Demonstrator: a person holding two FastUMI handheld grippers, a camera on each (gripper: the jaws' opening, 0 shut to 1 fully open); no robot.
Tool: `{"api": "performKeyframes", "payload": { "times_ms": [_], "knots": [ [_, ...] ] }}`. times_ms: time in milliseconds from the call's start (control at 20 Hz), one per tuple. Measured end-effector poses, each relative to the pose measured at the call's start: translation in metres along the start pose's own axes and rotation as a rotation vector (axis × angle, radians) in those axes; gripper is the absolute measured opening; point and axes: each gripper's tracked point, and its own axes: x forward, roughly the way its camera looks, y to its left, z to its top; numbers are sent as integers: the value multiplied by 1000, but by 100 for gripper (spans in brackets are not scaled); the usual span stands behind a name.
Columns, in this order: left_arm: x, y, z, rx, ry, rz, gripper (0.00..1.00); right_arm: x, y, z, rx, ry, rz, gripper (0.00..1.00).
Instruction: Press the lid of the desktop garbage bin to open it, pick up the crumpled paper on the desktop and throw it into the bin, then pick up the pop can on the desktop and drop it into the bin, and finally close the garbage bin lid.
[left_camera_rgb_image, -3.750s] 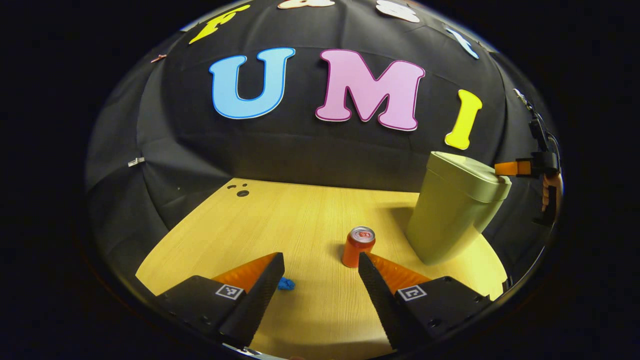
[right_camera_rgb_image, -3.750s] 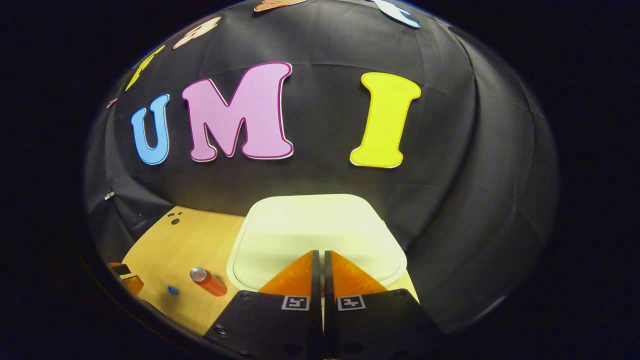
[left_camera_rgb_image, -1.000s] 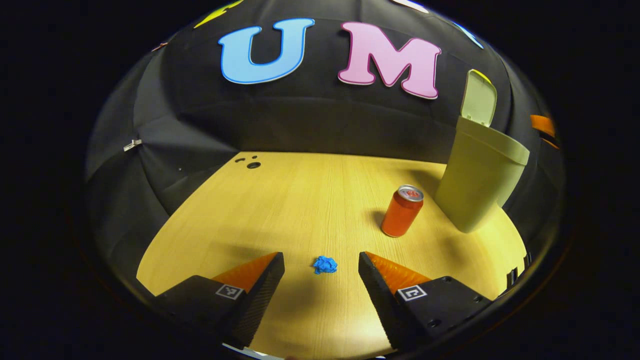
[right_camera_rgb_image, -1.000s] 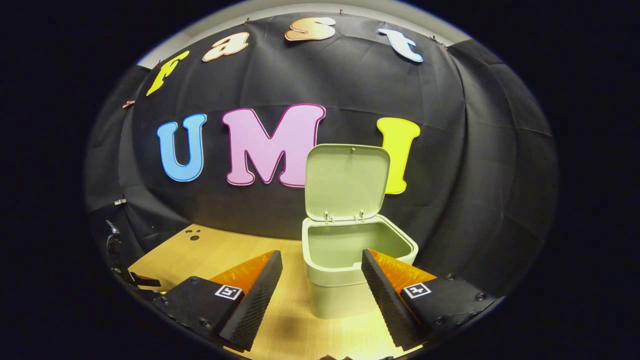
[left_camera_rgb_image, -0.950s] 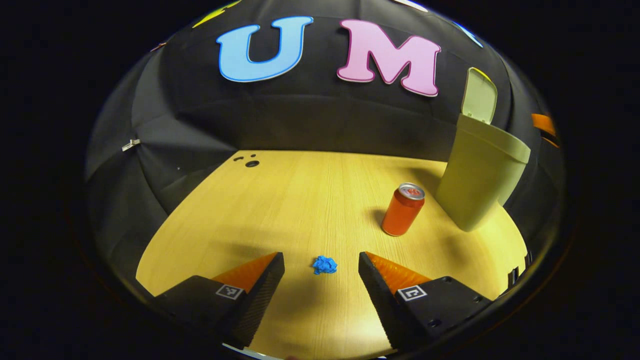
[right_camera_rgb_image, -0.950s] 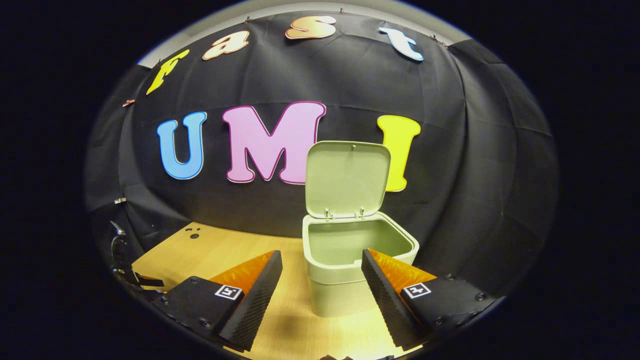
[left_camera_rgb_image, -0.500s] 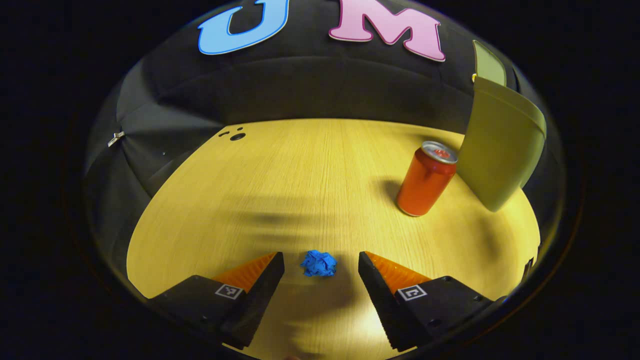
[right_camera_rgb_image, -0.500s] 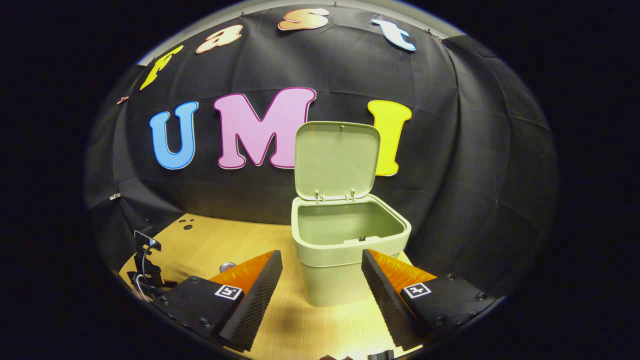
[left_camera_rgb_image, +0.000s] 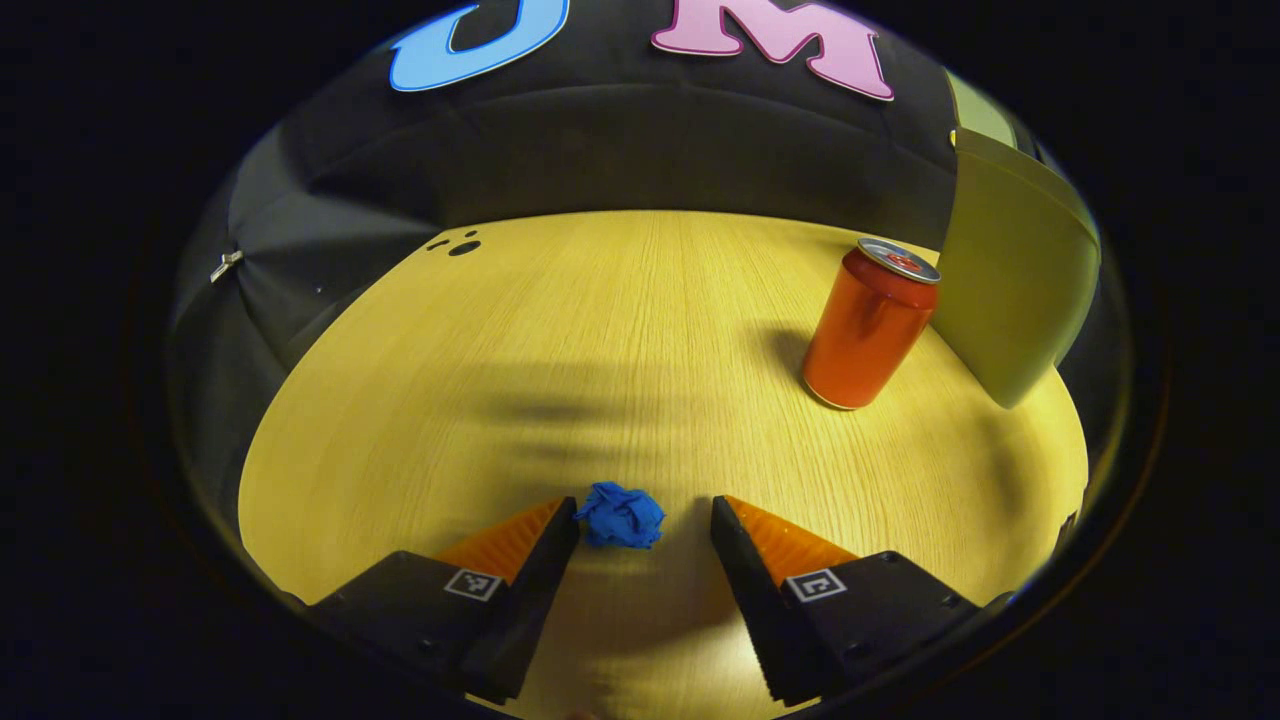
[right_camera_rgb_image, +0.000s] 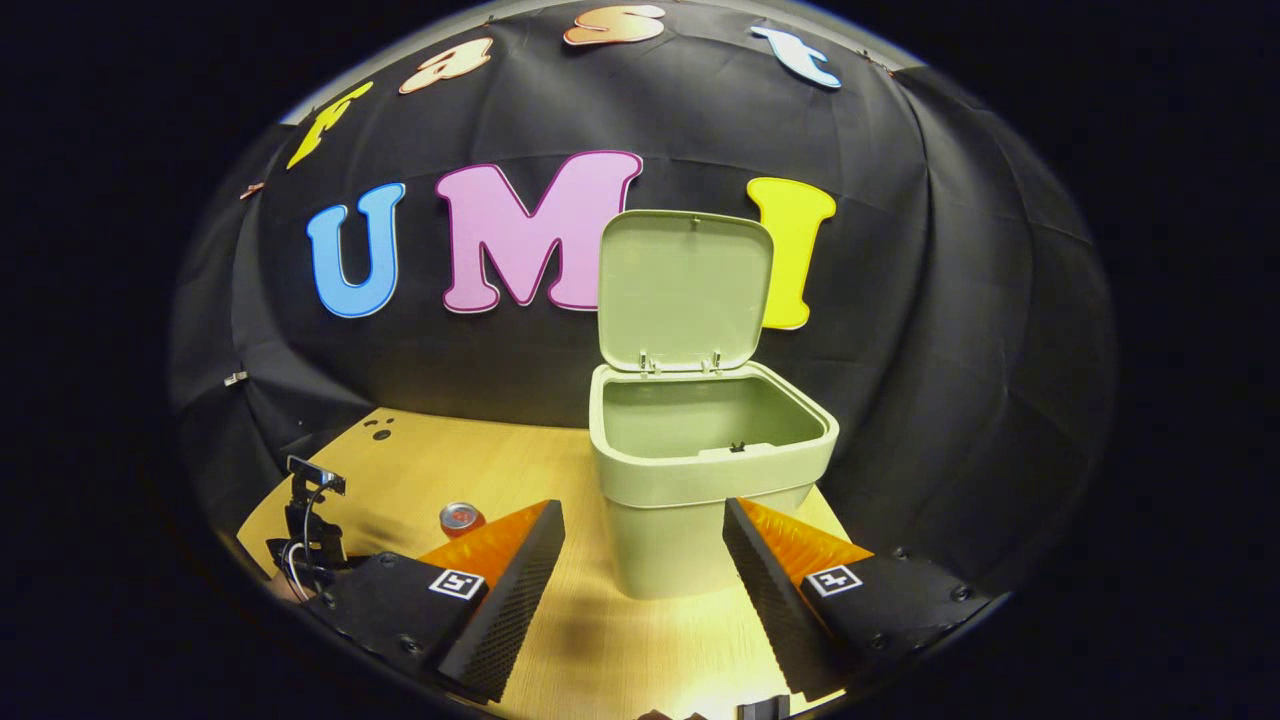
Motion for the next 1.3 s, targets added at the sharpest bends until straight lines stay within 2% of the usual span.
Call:
{"api": "performKeyframes", "payload": {
  "times_ms": [100, 250, 500, 700, 950, 1050, 1100, 1300],
  "knots": [
    [3, 0, 2, 4, -12, -1, 76, 0, 2, -4, 7, 9, 9, 100],
    [3, 1, 3, -2, -15, 7, 51, 3, 2, -9, 17, 17, 17, 100],
    [-6, 4, 7, 0, -9, 20, 34, 5, -6, -15, 13, 19, 15, 100],
    [-33, 3, 44, -45, -82, 5, 35, 11, -17, -20, 31, 24, 9, 100],
    [-81, -10, 128, -70, -196, -35, 35, 20, -31, -25, 42, 24, -6, 100],
    [-96, -23, 164, -51, -241, -71, 34, 23, -37, -26, 53, 26, -17, 100],
    [-104, -33, 180, -44, -262, -97, 38, 24, -40, -25, 60, 24, -24, 100],
    [-138, -92, 244, 0, -325, -225, 35, 23, -44, -32, 115, 44, -36, 100]
  ]
}}
